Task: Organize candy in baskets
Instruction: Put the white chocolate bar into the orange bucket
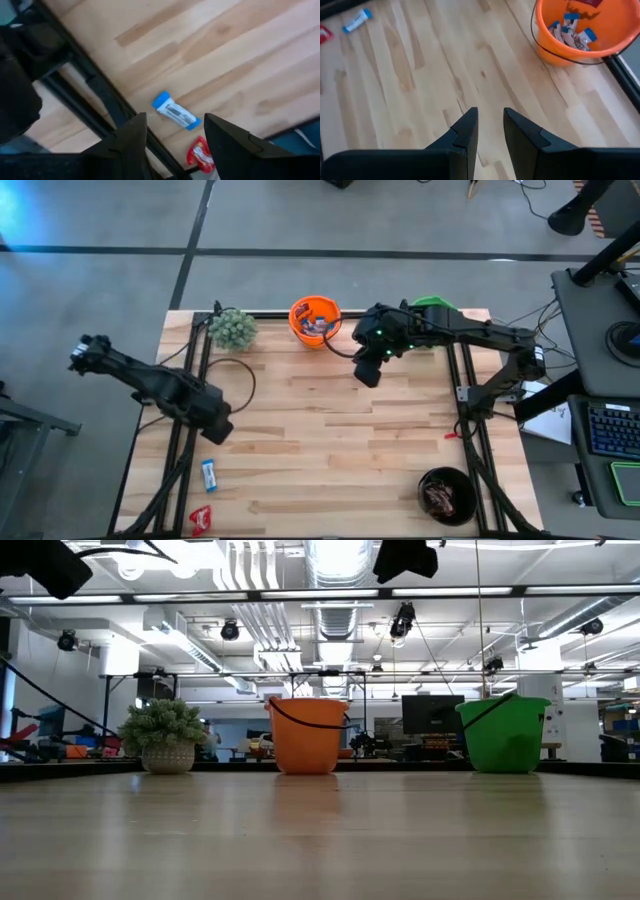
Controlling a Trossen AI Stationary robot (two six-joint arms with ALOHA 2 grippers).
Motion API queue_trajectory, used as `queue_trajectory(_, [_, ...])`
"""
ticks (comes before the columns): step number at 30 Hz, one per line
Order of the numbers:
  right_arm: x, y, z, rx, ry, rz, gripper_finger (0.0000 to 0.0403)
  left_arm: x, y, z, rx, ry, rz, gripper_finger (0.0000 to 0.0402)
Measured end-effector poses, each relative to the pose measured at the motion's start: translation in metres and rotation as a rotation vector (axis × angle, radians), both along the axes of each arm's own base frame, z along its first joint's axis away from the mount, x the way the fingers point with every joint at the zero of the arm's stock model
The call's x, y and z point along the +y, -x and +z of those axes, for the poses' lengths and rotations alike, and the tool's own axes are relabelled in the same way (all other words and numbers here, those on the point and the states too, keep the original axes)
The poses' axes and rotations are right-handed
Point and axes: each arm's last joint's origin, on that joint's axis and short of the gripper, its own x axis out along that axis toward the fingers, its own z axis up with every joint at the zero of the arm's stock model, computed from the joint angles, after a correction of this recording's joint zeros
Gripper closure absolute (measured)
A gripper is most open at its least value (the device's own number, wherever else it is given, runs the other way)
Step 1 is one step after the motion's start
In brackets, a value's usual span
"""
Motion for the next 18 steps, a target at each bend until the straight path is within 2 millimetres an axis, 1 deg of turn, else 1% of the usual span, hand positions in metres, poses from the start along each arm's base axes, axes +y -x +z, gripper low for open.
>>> queue_trajectory(6, [0.002, 0.013, 0.007, 0.007, 0.018, 0.026, 0.0321, -0.017, -0.006, -0.011, 0.115, -0.071, 0.079, 0.0221])
queue_trajectory(12, [0.004, 0.025, 0.016, -0.01, 0.043, 0.057, 0.0321, -0.039, -0.019, -0.023, 0.124, -0.07, 0.142, 0.0221])
queue_trajectory(18, [0.005, 0.034, 0.021, -0.006, 0.06, 0.089, 0.0321, -0.057, -0.025, -0.037, 0.191, -0.098, 0.19, 0.0221])
